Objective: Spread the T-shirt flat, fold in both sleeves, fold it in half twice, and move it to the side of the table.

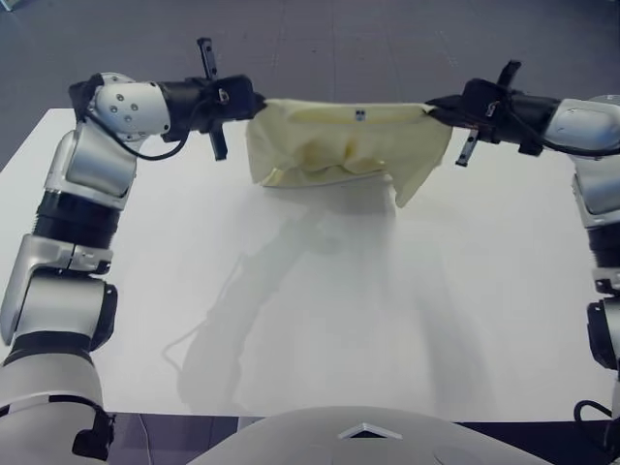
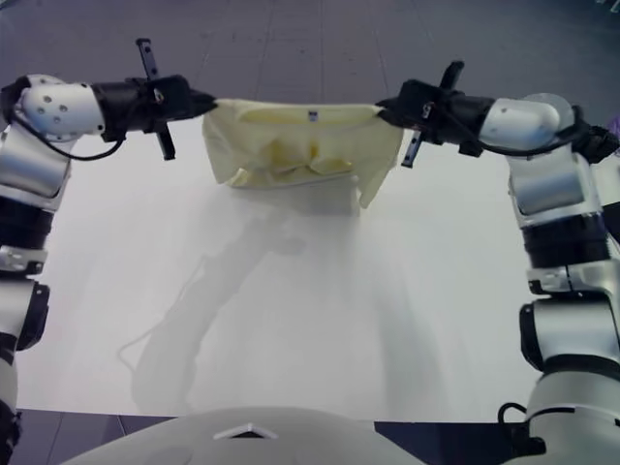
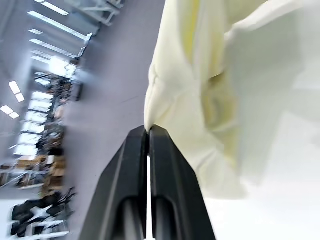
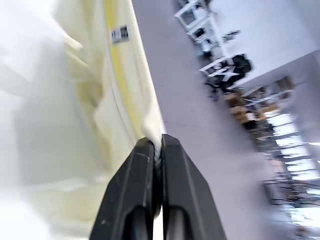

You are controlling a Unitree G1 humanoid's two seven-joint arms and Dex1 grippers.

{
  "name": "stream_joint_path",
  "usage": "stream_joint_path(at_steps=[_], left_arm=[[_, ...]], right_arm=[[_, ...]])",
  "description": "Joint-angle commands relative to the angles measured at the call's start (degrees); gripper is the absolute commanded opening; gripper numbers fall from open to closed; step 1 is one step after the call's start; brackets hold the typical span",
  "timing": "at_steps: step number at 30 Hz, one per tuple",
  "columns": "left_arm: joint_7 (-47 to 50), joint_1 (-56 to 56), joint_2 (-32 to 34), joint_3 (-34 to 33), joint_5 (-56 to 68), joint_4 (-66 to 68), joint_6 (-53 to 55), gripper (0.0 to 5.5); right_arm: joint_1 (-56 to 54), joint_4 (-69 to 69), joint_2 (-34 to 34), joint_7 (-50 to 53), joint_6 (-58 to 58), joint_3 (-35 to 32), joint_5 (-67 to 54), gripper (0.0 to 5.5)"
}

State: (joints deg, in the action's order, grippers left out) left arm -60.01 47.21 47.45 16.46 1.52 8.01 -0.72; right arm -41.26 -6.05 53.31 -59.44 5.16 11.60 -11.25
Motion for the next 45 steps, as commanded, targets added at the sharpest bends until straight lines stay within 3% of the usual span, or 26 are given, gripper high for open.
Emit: stream_joint_path(at_steps=[1,6,9,15,22,31,38,42,45], left_arm=[[-15.4,-5.6,11.6,-6.8,15.1,-21.2,10.8,0.02],[-20.8,-9.6,15.5,-9.8,20.2,-27.0,14.2,0.02],[-22.7,-15.0,17.3,-9.4,20.8,-31.6,14.7,0.02],[-21.8,-30.8,19.0,0.0,7.4,-37.6,7.6,0.02],[-23.2,-37.8,20.7,0.4,5.4,-41.3,5.6,0.02],[-21.8,-41.8,20.2,1.7,0.6,-42.9,4.9,0.02],[-22.3,-43.2,19.7,-2.2,9.1,-46.1,11.4,1.18],[-24.2,-42.9,21.7,-12.2,25.9,-48.0,20.3,1.90],[-21.4,-39.3,22.0,-17.4,26.6,-41.7,22.8,2.43]], right_arm=[[5.0,23.7,12.9,-13.1,22.1,-9.3,-21.2,0.00],[11.7,32.1,17.2,-16.5,31.2,-15.4,-30.6,0.00],[19.7,37.3,17.7,-15.1,32.6,-15.1,-29.7,0.00],[34.8,44.8,15.8,-9.4,30.6,-7.2,-20.7,0.00],[43.9,53.0,14.2,-6.9,31.9,-3.1,-20.8,0.00],[47.5,53.5,14.5,-5.5,32.7,1.1,-17.7,0.00],[51.0,55.4,15.5,-4.9,32.2,0.2,-16.4,1.23],[54.8,55.7,16.6,-5.1,31.9,-9.0,-19.0,1.91],[56.5,53.0,16.2,-4.3,33.5,-19.4,-19.4,2.42]])
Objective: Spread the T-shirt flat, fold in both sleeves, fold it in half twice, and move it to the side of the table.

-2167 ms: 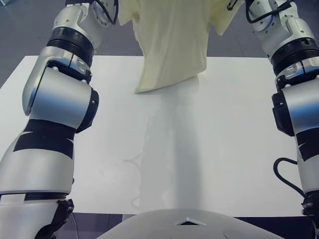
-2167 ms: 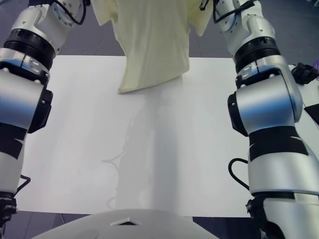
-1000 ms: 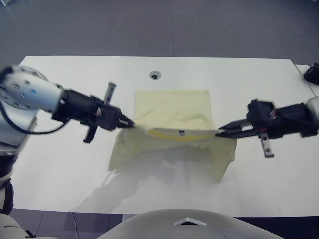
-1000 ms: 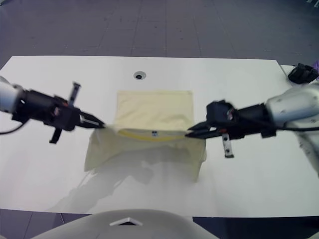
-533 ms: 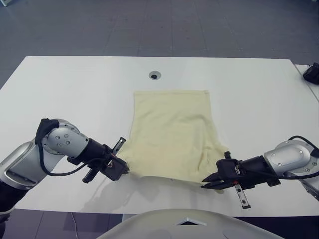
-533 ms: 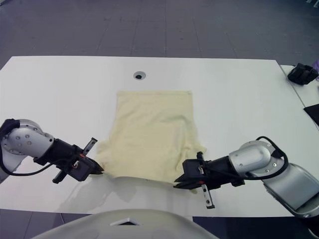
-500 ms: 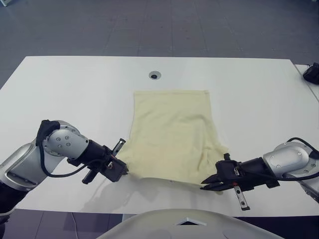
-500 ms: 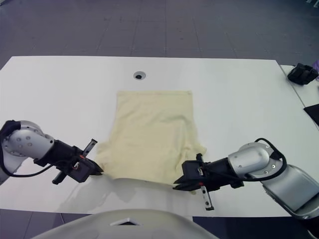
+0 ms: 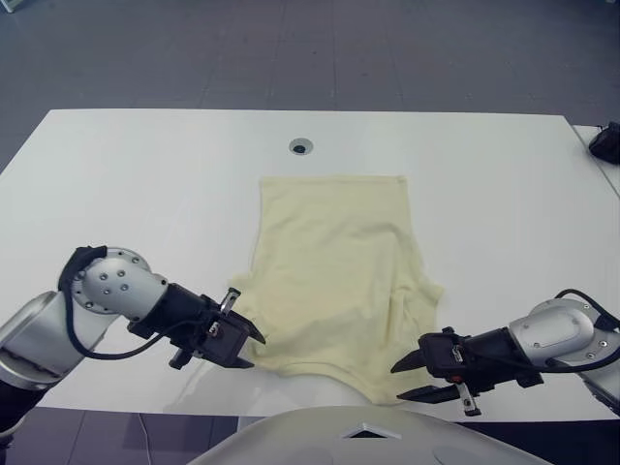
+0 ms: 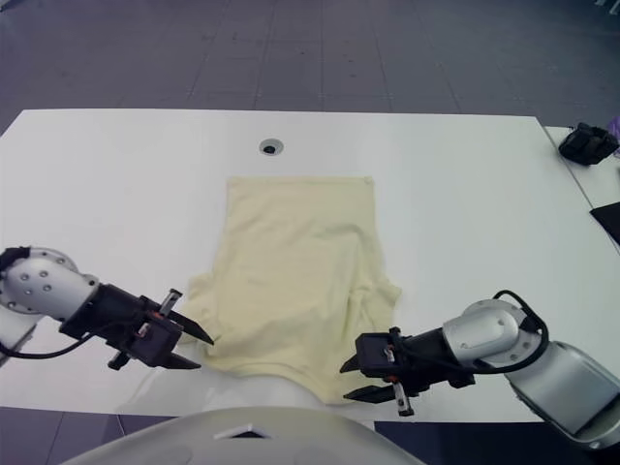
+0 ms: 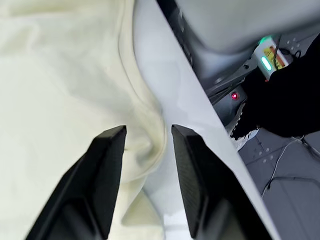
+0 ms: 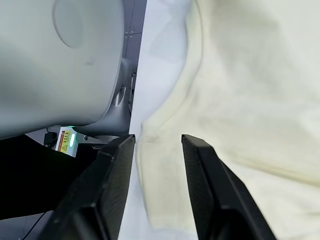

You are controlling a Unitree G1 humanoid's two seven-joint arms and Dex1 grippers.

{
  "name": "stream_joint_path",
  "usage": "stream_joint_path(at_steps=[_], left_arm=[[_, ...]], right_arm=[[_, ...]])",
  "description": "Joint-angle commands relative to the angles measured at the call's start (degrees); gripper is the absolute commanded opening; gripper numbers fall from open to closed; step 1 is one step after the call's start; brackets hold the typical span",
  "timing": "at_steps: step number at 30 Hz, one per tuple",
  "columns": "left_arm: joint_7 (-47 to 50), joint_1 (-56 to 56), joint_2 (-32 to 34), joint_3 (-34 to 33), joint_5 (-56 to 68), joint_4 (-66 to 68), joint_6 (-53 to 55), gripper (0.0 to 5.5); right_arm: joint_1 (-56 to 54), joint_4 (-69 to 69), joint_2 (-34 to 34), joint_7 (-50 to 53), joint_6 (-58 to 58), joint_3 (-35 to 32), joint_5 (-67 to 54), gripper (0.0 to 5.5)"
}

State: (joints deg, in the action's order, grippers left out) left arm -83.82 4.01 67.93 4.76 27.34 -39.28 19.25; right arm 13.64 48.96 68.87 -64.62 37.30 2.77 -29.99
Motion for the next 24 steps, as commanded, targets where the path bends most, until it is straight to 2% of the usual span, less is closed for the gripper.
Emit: stream_joint_path(at_steps=[1,3,5,12,18,20,24], left_arm=[[4.5,5.1,1.5,-6.2,-1.7,8.5,2.9,2.58],[8.5,5.3,1.5,-6.2,-6.2,12.1,2.9,2.87],[12.8,3.6,0.5,-5.2,-10.0,13.4,3.8,3.18],[22.6,-1.0,-3.4,5.1,-24.5,17.1,2.6,4.33],[23.4,-0.1,-5.4,7.5,-28.4,21.6,0.1,5.31],[23.2,-0.4,-5.6,7.7,-28.9,22.1,-0.2,5.40],[23.2,-1.0,-6.3,8.1,-29.6,22.6,-0.6,5.40]], right_arm=[[1.7,-3.6,0.1,2.3,2.2,-13.5,0.0,2.56],[2.1,-6.7,-0.1,4.6,2.1,-16.3,2.8,2.84],[3.2,-10.1,-0.2,7.8,0.8,-16.0,7.9,3.14],[1.5,-13.1,-4.7,17.5,-1.7,-3.2,21.0,4.24],[-1.4,-13.4,-6.1,18.6,0.0,-3.0,22.1,5.18],[-1.9,-13.3,-6.2,18.4,0.2,-2.8,22.2,5.39],[-2.3,-13.6,-7.5,18.8,0.1,-0.8,22.9,5.39]])
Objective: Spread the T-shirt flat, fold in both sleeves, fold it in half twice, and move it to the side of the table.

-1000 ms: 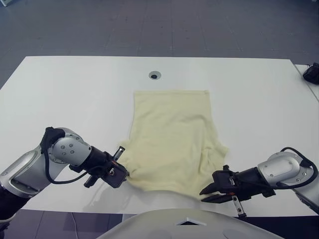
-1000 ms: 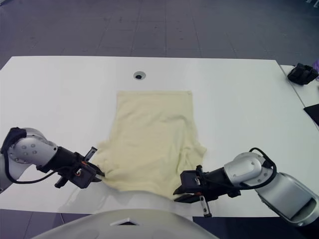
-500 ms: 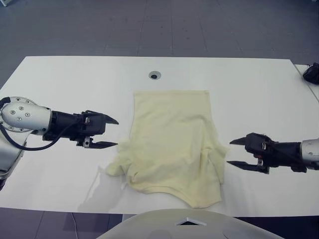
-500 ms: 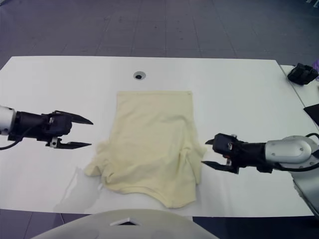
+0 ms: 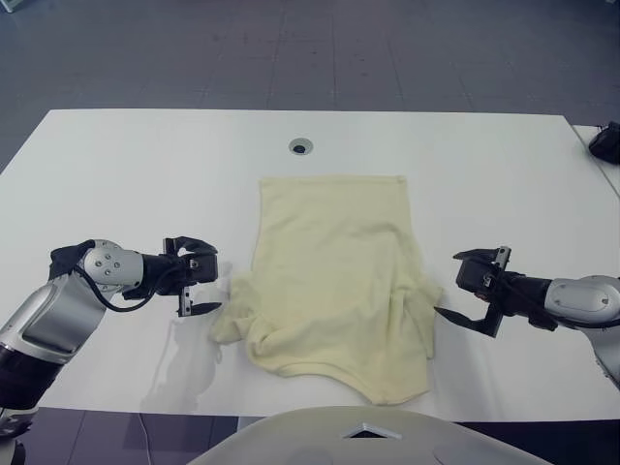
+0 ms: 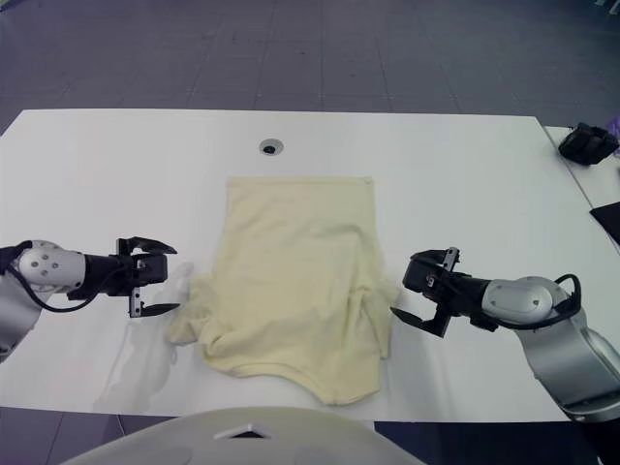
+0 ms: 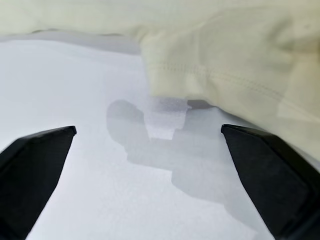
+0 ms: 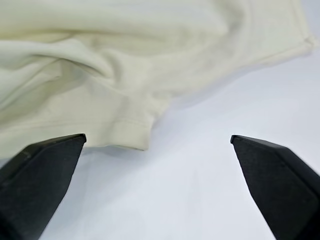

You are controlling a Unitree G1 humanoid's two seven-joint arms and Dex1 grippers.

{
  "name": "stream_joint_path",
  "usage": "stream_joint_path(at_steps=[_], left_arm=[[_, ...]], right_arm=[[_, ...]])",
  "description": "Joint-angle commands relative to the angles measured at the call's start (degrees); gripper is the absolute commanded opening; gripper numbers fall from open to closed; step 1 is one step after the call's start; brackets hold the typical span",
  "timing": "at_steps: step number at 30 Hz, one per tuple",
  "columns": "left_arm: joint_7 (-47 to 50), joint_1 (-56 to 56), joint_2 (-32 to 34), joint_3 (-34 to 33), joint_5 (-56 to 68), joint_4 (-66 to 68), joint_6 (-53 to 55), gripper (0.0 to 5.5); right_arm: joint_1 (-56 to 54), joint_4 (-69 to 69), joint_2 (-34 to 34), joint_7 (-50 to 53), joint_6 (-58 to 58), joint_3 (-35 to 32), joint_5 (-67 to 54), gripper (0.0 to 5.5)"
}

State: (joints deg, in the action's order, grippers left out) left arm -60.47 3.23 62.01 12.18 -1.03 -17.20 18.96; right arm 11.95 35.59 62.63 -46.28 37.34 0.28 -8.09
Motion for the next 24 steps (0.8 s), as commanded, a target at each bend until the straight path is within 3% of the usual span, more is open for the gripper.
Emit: stream_joint_path(at_steps=[1,13,24], left_arm=[[-0.3,-0.1,-0.7,1.0,-1.4,0.6,-0.4,5.40],[-4.2,1.9,-0.4,-4.7,5.6,-1.8,1.9,5.40],[-3.6,-1.9,-0.5,0.4,2.0,-3.5,1.7,5.40]], right_arm=[[-0.2,-0.2,-1.7,0.7,-0.1,2.4,1.3,5.39],[1.5,-2.4,-4.2,2.1,-1.7,6.4,4.8,5.39],[1.9,-3.3,-3.5,1.1,-2.8,6.5,5.9,5.39]])
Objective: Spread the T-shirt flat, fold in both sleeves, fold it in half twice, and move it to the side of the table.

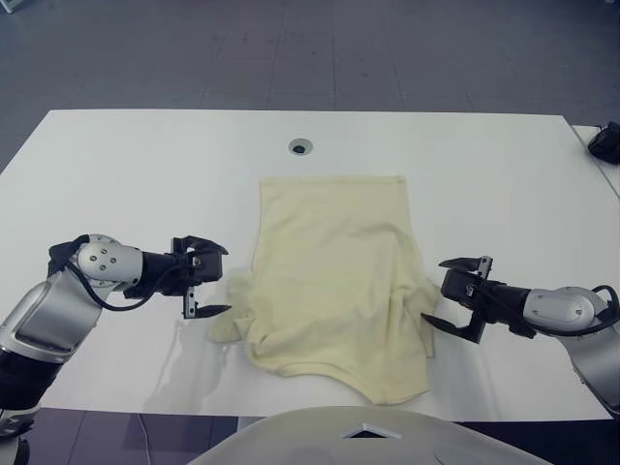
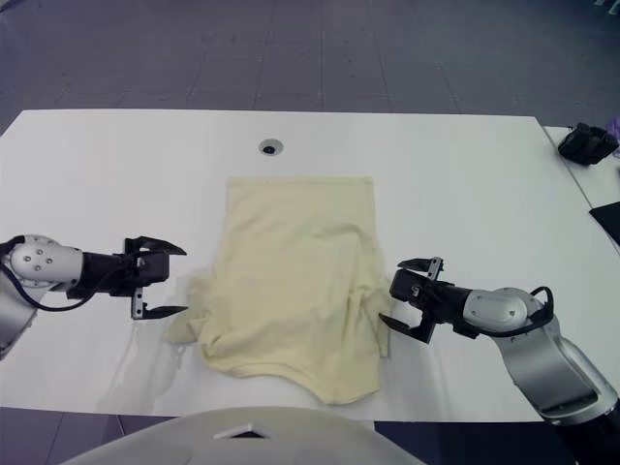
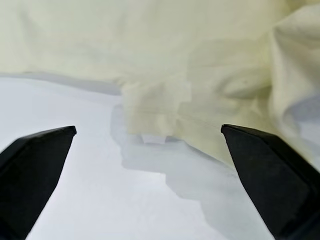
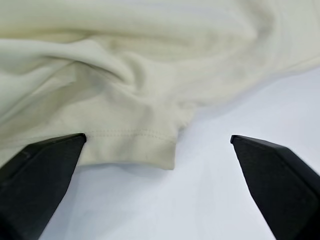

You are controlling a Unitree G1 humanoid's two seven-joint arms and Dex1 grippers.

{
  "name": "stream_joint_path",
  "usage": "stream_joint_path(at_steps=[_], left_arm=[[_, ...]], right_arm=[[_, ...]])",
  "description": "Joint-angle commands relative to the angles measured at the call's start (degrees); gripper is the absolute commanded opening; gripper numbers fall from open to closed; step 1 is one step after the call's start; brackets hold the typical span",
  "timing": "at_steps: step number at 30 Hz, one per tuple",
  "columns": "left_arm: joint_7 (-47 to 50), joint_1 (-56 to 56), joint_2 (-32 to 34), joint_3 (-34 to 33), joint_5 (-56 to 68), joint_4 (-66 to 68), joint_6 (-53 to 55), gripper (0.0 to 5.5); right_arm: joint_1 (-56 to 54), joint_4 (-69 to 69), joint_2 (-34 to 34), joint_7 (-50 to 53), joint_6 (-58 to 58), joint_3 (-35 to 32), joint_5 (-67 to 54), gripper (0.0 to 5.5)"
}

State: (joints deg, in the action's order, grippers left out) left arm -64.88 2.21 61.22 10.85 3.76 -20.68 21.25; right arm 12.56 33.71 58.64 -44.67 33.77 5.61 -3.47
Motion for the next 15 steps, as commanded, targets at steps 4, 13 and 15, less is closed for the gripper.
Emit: stream_joint_path(at_steps=[4,13,15], left_arm=[[2.5,-1.5,-0.2,3.5,-6.4,0.7,-1.5,5.40],[5.2,1.4,-1.3,4.4,-11.1,8.2,-4.8,5.40],[6.3,1.6,-1.9,4.7,-12.0,9.2,-4.9,5.40]], right_arm=[[1.8,-1.6,0.8,-0.8,0.6,1.2,1.6,5.39],[1.3,-9.0,5.3,-3.4,-4.1,-1.5,3.8,5.39],[0.1,-10.4,5.5,-3.8,-4.9,-1.6,3.9,5.39]])
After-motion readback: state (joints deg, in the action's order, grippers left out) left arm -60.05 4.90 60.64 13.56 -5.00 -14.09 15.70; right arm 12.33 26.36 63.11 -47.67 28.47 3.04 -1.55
